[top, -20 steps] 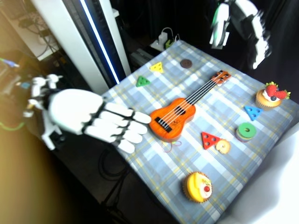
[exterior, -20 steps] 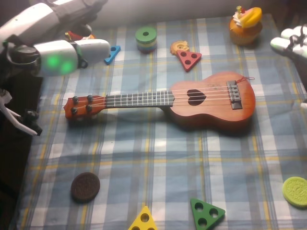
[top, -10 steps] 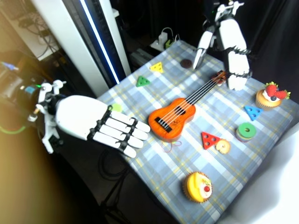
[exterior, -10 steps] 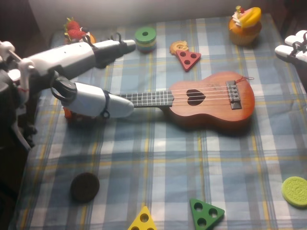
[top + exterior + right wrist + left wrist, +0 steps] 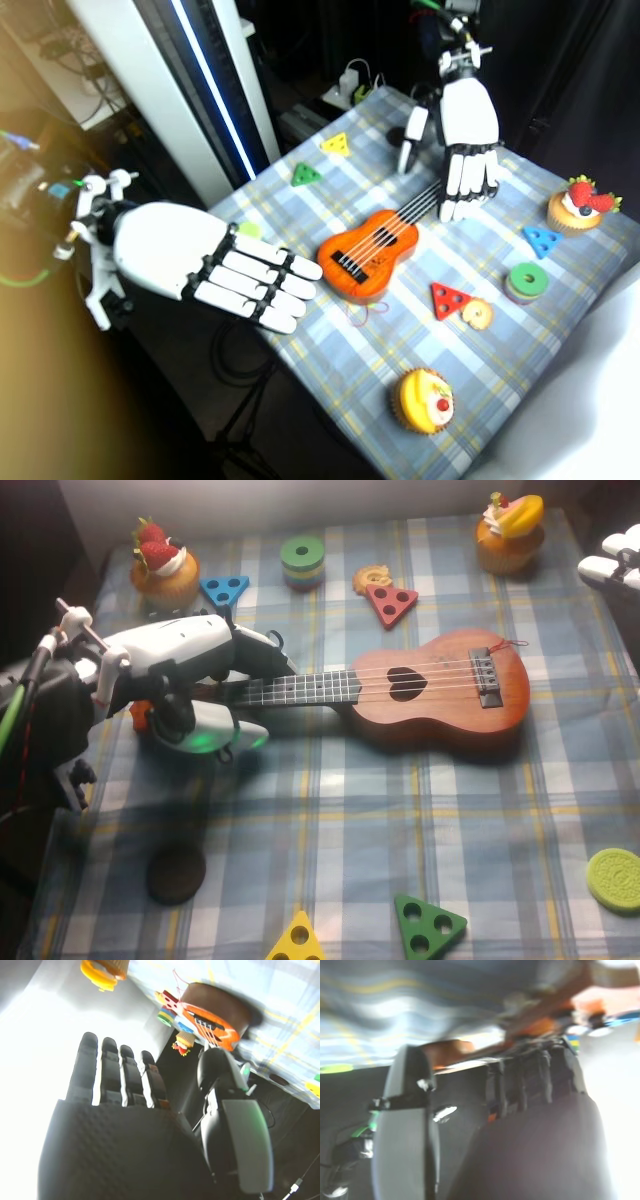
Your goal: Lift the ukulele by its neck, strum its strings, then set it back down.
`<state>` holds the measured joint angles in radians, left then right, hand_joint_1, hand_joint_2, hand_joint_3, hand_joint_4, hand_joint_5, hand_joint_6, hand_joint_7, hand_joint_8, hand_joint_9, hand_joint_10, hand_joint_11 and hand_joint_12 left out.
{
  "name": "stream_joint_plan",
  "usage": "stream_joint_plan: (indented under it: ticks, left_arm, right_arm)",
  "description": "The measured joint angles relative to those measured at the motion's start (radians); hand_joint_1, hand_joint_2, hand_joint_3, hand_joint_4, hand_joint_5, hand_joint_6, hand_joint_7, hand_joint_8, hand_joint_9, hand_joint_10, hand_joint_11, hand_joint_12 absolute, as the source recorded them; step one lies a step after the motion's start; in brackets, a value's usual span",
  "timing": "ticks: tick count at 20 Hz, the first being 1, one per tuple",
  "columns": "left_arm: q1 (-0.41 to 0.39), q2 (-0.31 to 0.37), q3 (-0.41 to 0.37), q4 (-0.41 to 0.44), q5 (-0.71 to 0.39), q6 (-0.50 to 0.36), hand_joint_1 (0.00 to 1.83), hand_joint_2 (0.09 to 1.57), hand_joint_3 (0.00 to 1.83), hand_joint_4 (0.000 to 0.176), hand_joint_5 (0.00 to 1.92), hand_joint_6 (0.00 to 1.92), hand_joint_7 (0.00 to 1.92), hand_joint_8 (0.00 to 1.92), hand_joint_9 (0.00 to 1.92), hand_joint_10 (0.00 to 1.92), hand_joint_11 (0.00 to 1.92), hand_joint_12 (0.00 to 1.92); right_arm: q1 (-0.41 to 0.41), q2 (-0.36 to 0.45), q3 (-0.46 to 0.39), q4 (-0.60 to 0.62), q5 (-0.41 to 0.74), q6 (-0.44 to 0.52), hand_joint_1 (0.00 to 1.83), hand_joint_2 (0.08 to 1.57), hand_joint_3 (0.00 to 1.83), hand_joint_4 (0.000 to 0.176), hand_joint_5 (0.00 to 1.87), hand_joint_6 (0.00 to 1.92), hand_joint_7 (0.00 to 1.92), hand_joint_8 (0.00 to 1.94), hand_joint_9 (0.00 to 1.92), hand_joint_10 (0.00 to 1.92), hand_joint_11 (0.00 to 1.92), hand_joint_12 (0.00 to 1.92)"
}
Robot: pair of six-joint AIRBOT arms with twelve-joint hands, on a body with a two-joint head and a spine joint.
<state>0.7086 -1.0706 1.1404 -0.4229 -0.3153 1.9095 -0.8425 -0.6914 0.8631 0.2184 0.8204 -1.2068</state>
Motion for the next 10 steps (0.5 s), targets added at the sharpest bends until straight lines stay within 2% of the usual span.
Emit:
stream_joint_plan:
  ticks: [1, 2, 3, 4, 5, 6, 7, 9, 10]
  left_arm:
    - [0.003, -0.006, 0.011, -0.016, -0.01, 0.0, 1.18, 1.22, 0.0, 0.0, 0.78, 1.15, 0.76, 1.44, 0.53, 1.59, 0.36, 1.89]
    - [0.006, -0.014, 0.018, -0.063, -0.02, 0.024, 1.17, 1.27, 0.01, 0.0, 0.7, 1.24, 0.69, 1.67, 0.55, 1.85, 0.41, 1.91]
    - [0.007, -0.02, 0.021, -0.097, -0.024, 0.058, 1.15, 1.18, 0.0, 0.0, 0.86, 1.16, 0.67, 1.79, 0.68, 1.91, 0.59, 1.92]
    - [0.011, -0.026, 0.022, -0.133, -0.017, 0.114, 1.15, 1.16, 0.0, 0.0, 0.89, 1.16, 0.7, 1.89, 0.77, 1.92, 0.78, 1.92]
    - [0.023, -0.03, 0.021, -0.124, -0.02, 0.143, 1.31, 1.04, 0.0, 0.0, 0.9, 1.48, 0.86, 1.92, 0.97, 1.92, 1.02, 1.92]
    - [0.021, -0.031, 0.022, -0.128, -0.019, 0.142, 1.34, 1.01, 0.0, 0.0, 0.88, 1.77, 0.97, 1.92, 1.1, 1.92, 1.21, 1.92]
    - [0.022, -0.032, 0.022, -0.134, -0.026, 0.14, 1.36, 1.02, 0.0, 0.0, 0.9, 1.89, 1.07, 1.92, 1.2, 1.92, 1.35, 1.92]
    - [0.022, -0.032, 0.022, -0.143, -0.037, 0.136, 1.36, 0.98, 0.0, 0.0, 0.95, 1.92, 1.16, 1.92, 1.31, 1.92, 1.47, 1.92]
    - [0.022, -0.03, 0.018, -0.147, -0.042, 0.135, 1.34, 1.04, 0.01, 0.0, 0.93, 1.92, 1.11, 1.92, 1.31, 1.92, 1.45, 1.92]
  right_arm:
    - [0.0, 0.002, 0.0, 0.001, 0.001, 0.0, 0.47, 1.34, 0.0, 0.001, 0.0, 0.0, 0.0, 0.0, 0.0, 0.0, 0.02, 0.01]
    - [0.0, 0.003, -0.001, 0.001, 0.011, -0.001, 0.47, 1.34, 0.0, 0.0, 0.0, 0.0, 0.0, 0.0, 0.04, 0.01, 0.06, 0.03]
    - [0.0, 0.004, -0.001, 0.001, 0.012, -0.001, 0.46, 1.34, 0.0, 0.0, 0.0, 0.0, 0.0, 0.0, 0.05, 0.02, 0.01, 0.23]
    - [0.0, 0.004, -0.001, 0.002, 0.014, 0.0, 0.44, 1.34, 0.0, 0.0, 0.0, 0.0, 0.0, 0.0, 0.06, 0.02, 0.0, 0.34]
    - [0.0, 0.004, -0.001, 0.002, 0.017, 0.0, 0.44, 1.35, 0.0, 0.0, 0.0, 0.0, 0.01, 0.0, 0.09, 0.03, 0.0, 0.46]
    - [0.0, 0.004, -0.001, 0.002, 0.018, -0.001, 0.47, 1.35, 0.0, 0.0, 0.0, 0.0, 0.03, 0.0, 0.11, 0.02, 0.0, 0.52]
    - [0.0, 0.004, -0.002, -0.001, 0.024, 0.0, 0.45, 1.35, 0.0, 0.0, 0.0, 0.0, 0.04, 0.0, 0.13, 0.03, 0.0, 0.59]
    - [0.0, 0.006, -0.003, -0.002, 0.032, 0.0, 0.44, 1.35, 0.0, 0.0, 0.0, 0.0, 0.06, 0.01, 0.15, 0.02, 0.0, 0.68]
    - [0.0, 0.008, -0.003, 0.0, 0.035, 0.0, 0.46, 1.35, 0.0, 0.0, 0.01, 0.0, 0.08, 0.01, 0.16, 0.02, 0.0, 0.72]
